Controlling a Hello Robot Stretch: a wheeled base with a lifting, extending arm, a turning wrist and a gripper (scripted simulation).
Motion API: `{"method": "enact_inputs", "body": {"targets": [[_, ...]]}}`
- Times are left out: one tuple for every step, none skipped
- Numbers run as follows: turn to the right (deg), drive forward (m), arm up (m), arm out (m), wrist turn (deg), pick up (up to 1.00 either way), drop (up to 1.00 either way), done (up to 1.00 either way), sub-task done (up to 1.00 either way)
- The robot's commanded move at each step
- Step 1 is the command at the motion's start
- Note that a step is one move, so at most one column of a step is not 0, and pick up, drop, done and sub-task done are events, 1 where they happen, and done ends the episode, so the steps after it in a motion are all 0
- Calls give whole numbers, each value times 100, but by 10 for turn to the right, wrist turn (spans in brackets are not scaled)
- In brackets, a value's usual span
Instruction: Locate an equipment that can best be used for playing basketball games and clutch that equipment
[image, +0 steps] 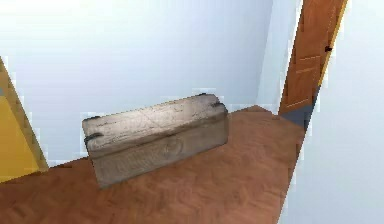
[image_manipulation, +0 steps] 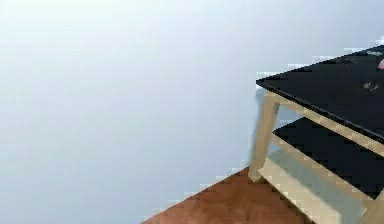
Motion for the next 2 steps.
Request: {"method": "enact_inputs", "body": {"targets": [[0,100,0,0,0,0,0,0,0],[450,0,0,0,0,0,0,0,0]]}}
